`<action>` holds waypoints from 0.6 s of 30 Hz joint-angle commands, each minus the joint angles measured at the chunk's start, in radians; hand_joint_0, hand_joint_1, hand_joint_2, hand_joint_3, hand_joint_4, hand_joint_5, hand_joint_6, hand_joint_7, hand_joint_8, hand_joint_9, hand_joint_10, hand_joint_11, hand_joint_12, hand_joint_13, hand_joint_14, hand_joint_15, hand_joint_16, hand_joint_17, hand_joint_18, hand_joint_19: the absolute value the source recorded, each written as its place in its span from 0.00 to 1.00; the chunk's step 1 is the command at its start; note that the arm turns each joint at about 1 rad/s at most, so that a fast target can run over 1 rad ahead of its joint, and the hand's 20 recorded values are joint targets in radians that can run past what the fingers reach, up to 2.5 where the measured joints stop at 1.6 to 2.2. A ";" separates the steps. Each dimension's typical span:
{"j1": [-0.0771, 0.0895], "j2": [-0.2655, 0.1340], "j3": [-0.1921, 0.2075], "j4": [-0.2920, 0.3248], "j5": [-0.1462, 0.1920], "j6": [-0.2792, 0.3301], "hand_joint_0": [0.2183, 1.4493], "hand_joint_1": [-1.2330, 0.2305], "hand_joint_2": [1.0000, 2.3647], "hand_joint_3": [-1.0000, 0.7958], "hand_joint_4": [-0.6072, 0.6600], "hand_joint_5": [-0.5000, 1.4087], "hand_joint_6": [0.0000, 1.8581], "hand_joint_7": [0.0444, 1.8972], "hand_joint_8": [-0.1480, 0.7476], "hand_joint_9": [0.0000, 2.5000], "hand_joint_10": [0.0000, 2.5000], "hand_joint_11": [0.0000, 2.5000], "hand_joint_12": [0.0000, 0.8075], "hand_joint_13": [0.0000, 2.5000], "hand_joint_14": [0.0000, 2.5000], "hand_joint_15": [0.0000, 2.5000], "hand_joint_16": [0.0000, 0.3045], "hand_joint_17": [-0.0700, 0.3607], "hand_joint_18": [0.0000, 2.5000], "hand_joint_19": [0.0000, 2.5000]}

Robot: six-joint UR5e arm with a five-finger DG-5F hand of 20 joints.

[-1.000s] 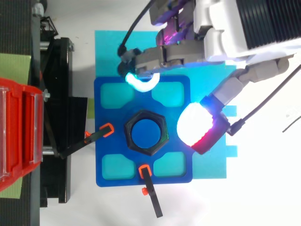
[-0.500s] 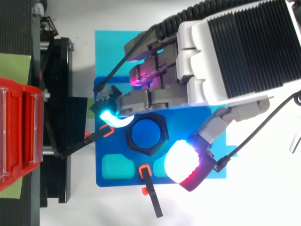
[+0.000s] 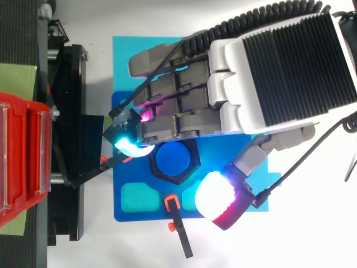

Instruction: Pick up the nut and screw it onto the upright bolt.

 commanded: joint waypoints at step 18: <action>-0.001 0.000 -0.013 -0.009 0.002 -0.003 0.22 0.67 0.00 0.28 0.61 0.22 0.27 0.37 0.35 0.22 0.00 0.00 0.28 0.21 0.00 0.00 0.08 0.28 0.04 0.00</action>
